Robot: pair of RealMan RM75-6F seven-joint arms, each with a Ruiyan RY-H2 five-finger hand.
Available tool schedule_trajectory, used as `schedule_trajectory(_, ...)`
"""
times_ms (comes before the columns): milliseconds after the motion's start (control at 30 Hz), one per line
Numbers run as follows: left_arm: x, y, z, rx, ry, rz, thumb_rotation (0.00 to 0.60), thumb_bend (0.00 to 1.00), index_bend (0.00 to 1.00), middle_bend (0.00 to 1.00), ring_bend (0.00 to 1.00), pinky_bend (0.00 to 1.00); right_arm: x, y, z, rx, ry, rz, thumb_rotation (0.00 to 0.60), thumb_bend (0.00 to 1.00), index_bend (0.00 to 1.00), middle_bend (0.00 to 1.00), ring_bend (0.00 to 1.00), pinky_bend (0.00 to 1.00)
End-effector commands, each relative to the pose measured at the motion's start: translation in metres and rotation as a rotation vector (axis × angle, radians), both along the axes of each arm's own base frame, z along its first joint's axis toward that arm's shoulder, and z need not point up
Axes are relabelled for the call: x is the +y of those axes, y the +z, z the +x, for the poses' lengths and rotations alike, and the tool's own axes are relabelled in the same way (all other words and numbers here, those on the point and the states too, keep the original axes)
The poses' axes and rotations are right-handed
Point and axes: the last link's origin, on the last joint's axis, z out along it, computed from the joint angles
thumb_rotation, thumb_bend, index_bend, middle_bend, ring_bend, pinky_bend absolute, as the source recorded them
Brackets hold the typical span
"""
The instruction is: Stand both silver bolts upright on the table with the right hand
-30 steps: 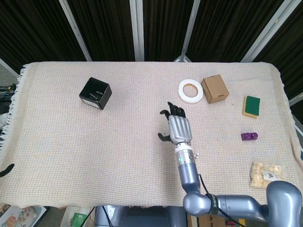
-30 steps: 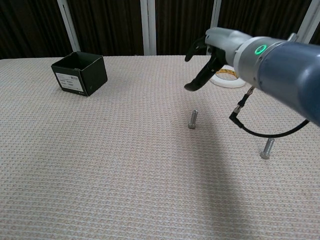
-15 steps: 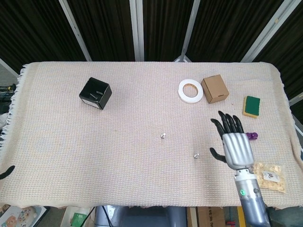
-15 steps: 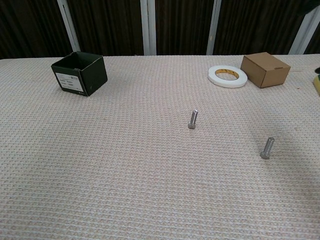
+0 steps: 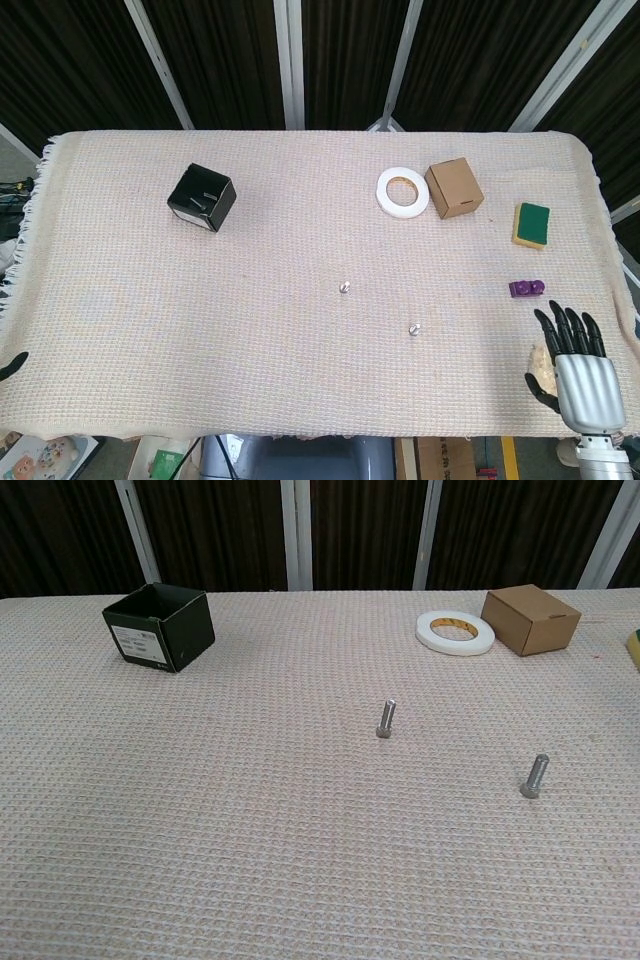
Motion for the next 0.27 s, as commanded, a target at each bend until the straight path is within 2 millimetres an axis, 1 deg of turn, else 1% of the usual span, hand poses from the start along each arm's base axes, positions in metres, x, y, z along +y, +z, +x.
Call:
schedule_trajectory(33,-0.0009,-0.0009,0.0001,0.005,0.003,-0.012,0.6,0.15,0.18,0.12,0.0,0.05,-0.0011,-0.0005,-0.0029,0.016,0.002,-0.017,0.6,0.23,0.1,0.0,0.0,0.0)
schedule_trajectory(267,-0.0006,-0.0004,0.0006,0.005,-0.005,-0.012,0.6,0.15,0.18,0.12,0.0,0.05,-0.0028,0.003,-0.0061,0.022,-0.01,-0.034,0.6,0.23,0.09,0.0,0.0,0.0)
